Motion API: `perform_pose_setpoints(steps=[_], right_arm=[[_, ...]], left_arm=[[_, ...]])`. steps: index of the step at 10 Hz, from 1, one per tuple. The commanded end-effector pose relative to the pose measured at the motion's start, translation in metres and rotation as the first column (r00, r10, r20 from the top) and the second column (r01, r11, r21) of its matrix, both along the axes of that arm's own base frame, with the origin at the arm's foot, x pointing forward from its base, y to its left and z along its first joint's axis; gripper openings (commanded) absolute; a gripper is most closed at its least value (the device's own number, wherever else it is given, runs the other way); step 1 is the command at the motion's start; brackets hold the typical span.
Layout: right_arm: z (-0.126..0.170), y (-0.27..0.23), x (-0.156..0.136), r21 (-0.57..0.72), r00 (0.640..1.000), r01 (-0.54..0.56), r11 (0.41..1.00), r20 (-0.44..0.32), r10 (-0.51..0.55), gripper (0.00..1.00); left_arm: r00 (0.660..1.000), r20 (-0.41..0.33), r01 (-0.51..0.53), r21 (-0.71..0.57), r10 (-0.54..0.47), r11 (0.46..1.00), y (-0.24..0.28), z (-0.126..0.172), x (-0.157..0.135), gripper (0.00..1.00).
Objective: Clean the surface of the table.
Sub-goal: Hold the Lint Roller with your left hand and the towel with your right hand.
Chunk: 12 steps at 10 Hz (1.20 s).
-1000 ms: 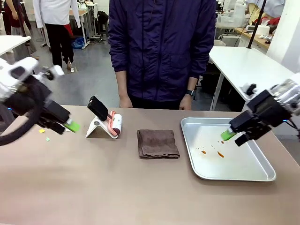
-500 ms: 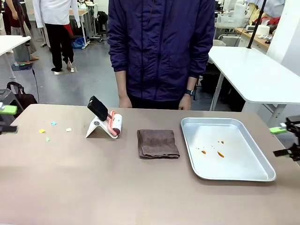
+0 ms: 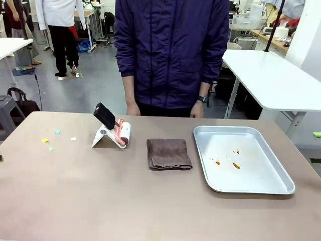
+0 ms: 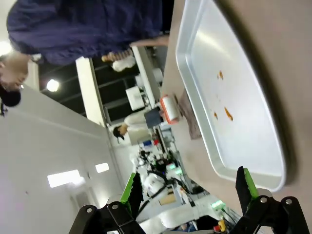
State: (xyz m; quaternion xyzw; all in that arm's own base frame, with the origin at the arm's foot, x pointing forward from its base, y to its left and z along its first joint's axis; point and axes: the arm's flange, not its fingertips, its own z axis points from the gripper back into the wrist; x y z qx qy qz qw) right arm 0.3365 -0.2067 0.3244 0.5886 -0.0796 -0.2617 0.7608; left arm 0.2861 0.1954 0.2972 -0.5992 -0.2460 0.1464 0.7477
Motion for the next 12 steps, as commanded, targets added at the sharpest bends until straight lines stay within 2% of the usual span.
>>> perform_pose_setpoints(steps=[1, 2, 8, 10, 11, 12], right_arm=[[-0.005, -0.001, 0.008, -0.021, 0.996, 0.053, 0.998, 0.069, -0.051, 1.0], [0.0, 0.0, 0.0, 0.0, 1.0, 0.0, 1.0, 0.0, 0.0, 1.0], [0.0, 0.0, 0.0, 0.0, 1.0, 0.0, 1.0, 0.0, 0.0, 1.0], [-0.003, 0.006, 0.004, -0.024, 0.999, 0.05, 0.998, 0.021, -0.049, 1.0], [0.008, 0.021, 0.004, -0.07, 0.994, 0.111, 0.991, 0.026, -0.109, 1.0], [0.026, 0.045, 0.005, -0.132, 0.987, 0.153, 0.979, 0.061, -0.146, 1.0]], left_arm=[[0.992, 0.027, -0.12, -0.028, 0.12, 0.992, -0.044, 0.012, -0.016, 1.0], [1.0, 0.0, 0.0, 0.0, 0.0, 1.0, 0.0, 0.0, 0.0, 1.0], [1.0, 0.0, 0.0, 0.0, 0.0, 1.0, 0.0, 0.0, 0.0, 1.0], [1.0, -0.013, -0.013, 0.004, 0.013, 1.0, 0.0, -0.002, 0.004, 1.0], [0.998, -0.06, -0.031, 0.041, 0.033, 0.999, 0.001, 0.012, 0.011, 1.0], [0.999, -0.047, -0.02, 0.073, 0.023, 0.997, -0.004, 0.035, 0.018, 1.0]])
